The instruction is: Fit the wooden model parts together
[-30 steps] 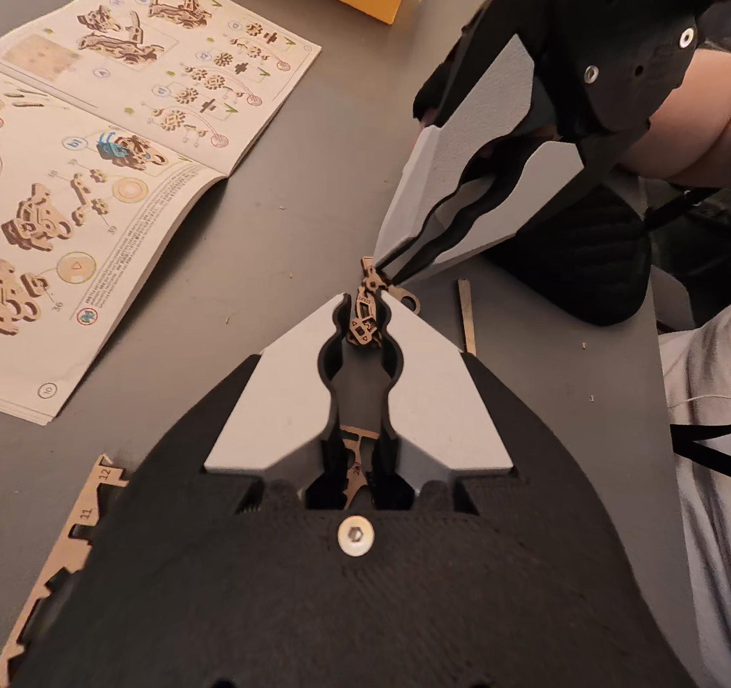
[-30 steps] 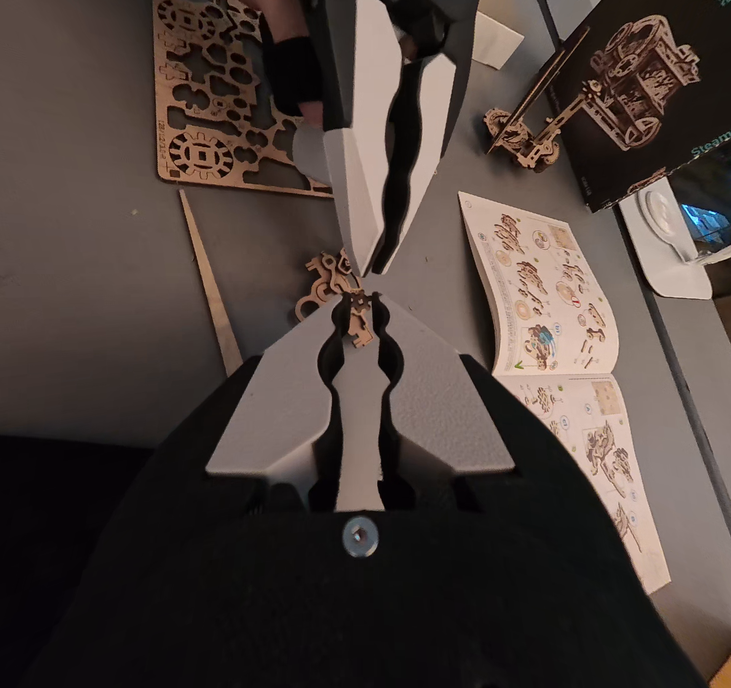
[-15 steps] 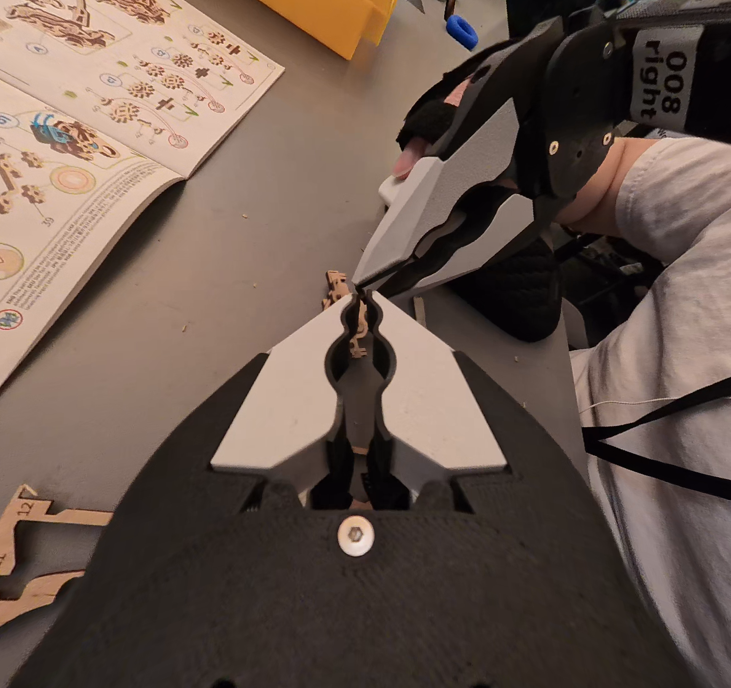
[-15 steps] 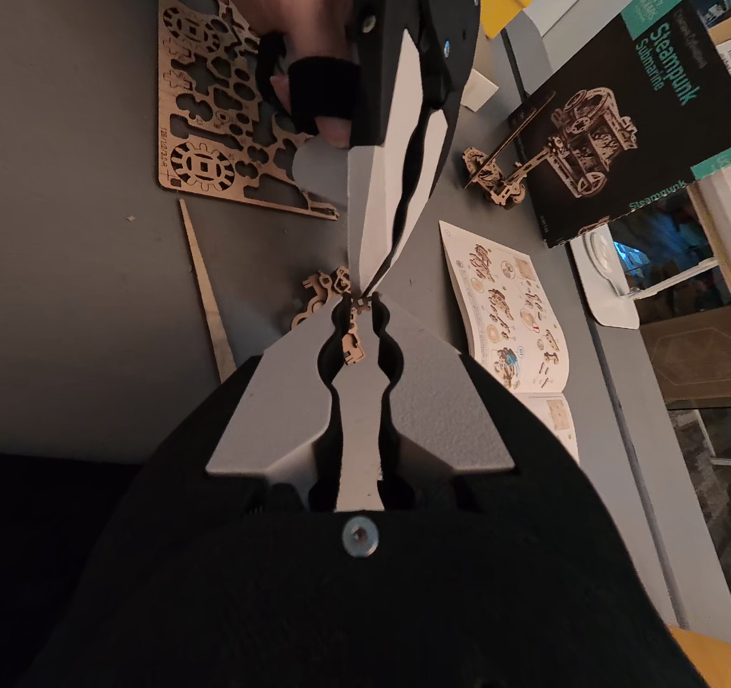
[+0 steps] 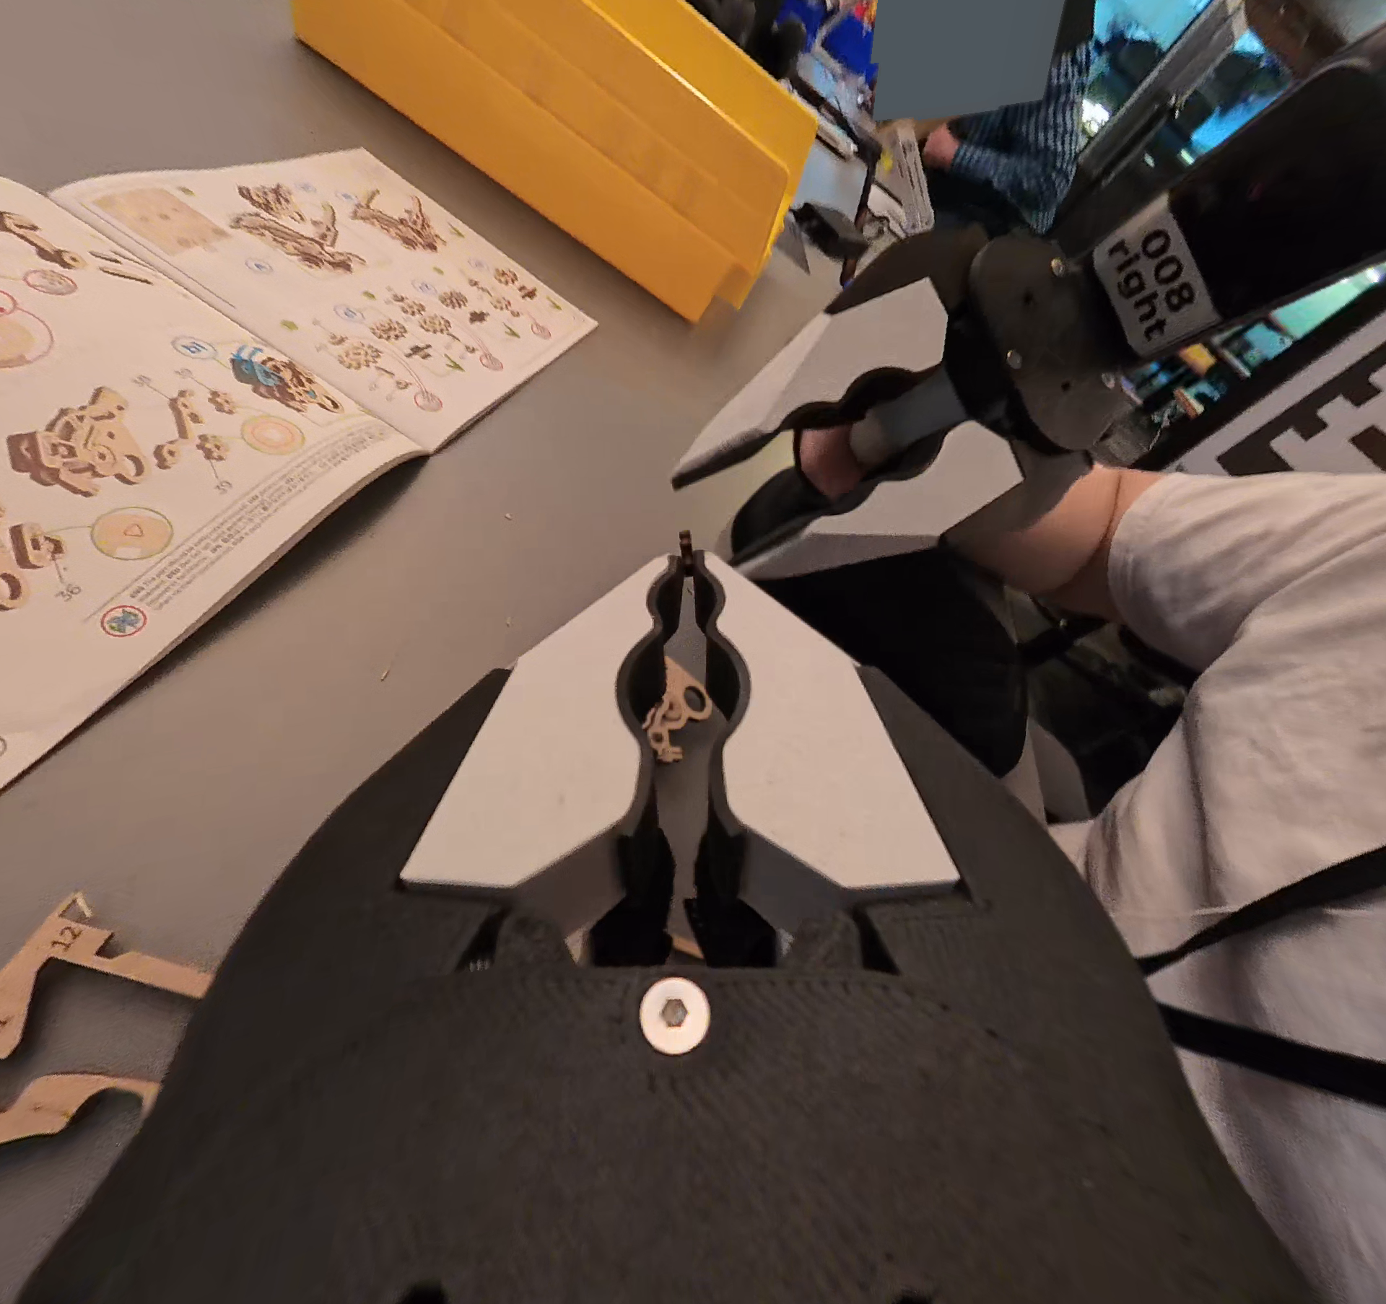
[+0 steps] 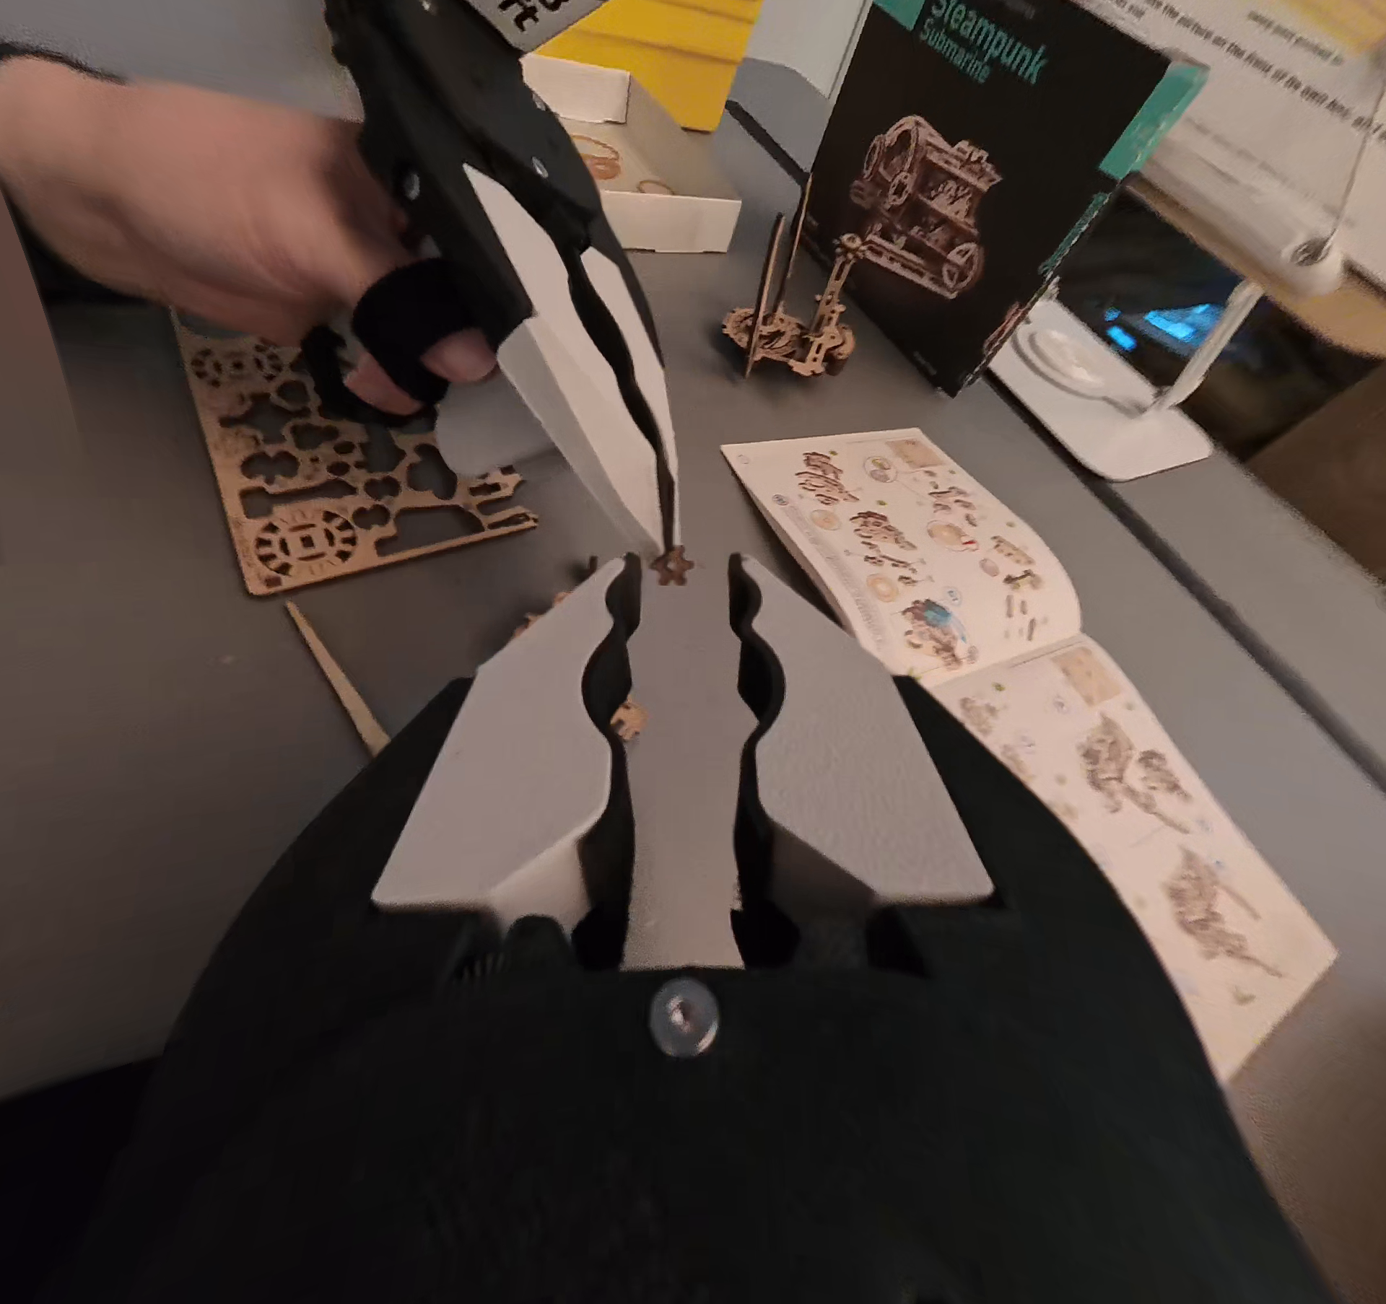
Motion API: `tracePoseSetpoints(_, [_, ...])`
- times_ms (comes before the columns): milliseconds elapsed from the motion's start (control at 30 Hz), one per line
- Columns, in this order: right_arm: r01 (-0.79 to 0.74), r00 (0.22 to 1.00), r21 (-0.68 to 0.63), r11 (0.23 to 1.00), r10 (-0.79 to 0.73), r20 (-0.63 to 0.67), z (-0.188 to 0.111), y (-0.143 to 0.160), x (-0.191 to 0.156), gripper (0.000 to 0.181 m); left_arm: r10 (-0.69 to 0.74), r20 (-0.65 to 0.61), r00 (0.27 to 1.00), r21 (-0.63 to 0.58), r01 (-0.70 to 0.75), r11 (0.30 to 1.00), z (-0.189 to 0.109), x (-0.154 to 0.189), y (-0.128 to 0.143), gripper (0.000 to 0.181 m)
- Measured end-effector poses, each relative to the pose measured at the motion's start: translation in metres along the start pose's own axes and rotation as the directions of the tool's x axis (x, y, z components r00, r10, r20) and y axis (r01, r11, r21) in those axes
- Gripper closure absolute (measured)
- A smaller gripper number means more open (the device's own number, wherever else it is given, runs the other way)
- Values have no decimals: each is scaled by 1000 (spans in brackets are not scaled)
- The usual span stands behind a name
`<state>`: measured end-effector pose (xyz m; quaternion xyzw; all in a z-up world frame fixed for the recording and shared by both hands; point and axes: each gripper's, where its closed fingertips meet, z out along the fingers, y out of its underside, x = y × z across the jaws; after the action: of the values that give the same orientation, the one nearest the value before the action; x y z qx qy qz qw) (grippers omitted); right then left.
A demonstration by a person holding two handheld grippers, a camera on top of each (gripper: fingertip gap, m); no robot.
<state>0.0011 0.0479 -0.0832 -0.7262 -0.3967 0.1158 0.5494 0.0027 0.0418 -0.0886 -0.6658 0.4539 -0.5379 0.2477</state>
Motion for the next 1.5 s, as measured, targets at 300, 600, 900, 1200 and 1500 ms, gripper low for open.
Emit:
tracePoseSetpoints(300, [-82,996,-36,996,80,-45,8,4,2,166,-40,28,999,81,38,996,2,-1,-7,180])
tracePoseSetpoints(600, [-42,995,-44,998,37,-93,7,3,8,172,-83,13,996,144,80,986,0,-1,-14,180])
tracePoseSetpoints(900, [-32,995,-30,999,29,-98,7,1,8,174,-77,7,997,151,76,986,-1,0,-16,180])
tracePoseSetpoints(1200, [257,966,-155,954,-256,25,3,28,4,177,-68,-5,998,36,68,997,-3,-5,-3,167])
tracePoseSetpoints(1500, [471,793,-156,868,-340,505,5,41,-23,177,32,11,999,-99,-30,995,-7,-15,11,162])
